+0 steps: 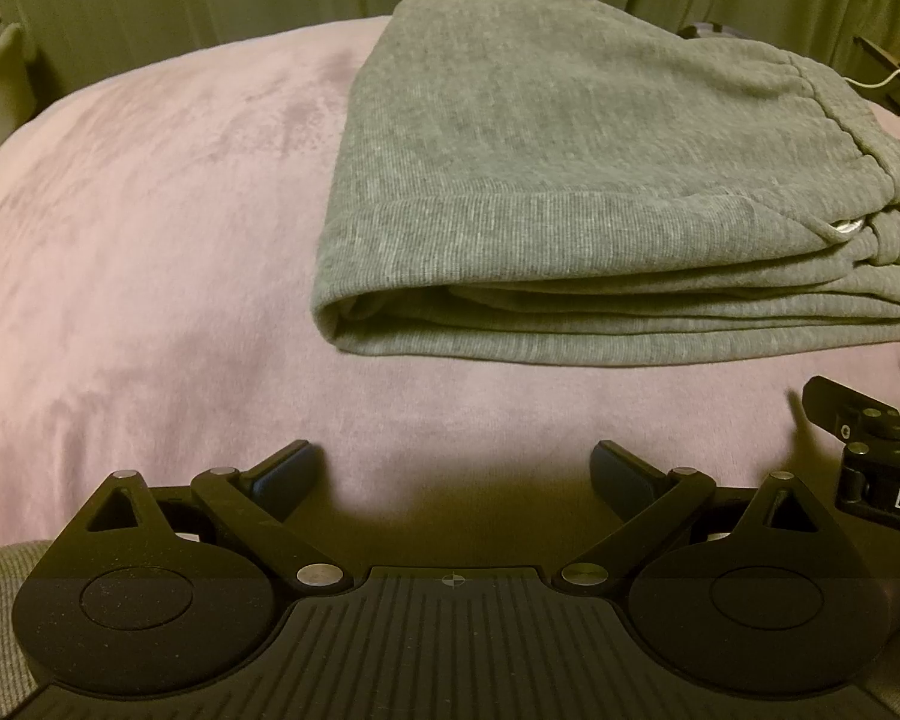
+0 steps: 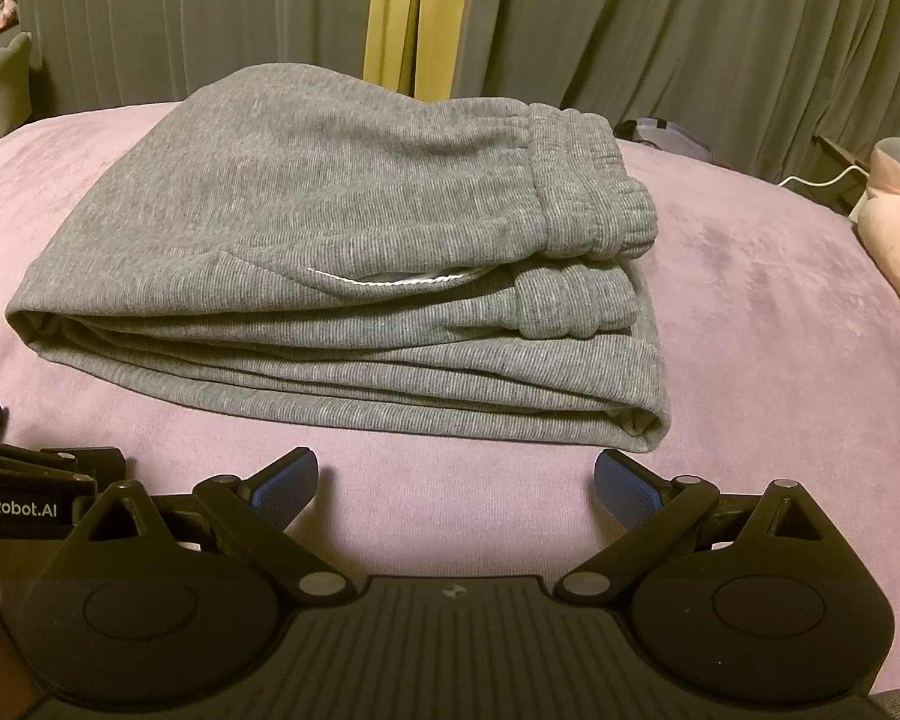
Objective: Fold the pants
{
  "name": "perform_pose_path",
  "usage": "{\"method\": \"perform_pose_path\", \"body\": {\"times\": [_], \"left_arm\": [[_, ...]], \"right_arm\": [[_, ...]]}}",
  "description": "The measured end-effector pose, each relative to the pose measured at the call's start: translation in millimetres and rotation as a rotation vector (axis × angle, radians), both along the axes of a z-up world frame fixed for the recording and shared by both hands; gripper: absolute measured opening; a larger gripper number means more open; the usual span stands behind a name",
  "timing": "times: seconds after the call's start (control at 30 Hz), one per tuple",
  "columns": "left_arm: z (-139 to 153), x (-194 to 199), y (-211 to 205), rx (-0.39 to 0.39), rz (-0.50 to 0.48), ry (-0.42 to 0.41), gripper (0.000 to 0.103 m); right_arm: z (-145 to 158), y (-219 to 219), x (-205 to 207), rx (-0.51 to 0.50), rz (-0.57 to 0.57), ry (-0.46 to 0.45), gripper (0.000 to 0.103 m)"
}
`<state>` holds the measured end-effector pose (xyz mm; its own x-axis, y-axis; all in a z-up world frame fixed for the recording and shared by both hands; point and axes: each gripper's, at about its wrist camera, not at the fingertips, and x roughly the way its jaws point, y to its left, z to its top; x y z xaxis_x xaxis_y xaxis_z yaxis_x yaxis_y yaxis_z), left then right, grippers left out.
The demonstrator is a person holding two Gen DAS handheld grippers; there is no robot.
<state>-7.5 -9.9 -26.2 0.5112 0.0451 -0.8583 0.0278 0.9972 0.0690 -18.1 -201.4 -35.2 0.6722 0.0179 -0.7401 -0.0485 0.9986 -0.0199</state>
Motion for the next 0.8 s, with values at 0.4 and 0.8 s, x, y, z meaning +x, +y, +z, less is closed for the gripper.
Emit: {"method": "perform_pose_path", "body": {"times": [0.4,0.8], "left_arm": [[-0.2,0.5,-0.3,0.000,0.000,0.001,0.101],[5.4,-3.0,12.8,-0.044,0.018,-0.052,0.101]], "right_arm": [[0.0,-0.2,0.1,0.000,0.000,0.001,0.099],[0.0,-0.6,0.2,0.000,0.001,0.001,0.099]]}}
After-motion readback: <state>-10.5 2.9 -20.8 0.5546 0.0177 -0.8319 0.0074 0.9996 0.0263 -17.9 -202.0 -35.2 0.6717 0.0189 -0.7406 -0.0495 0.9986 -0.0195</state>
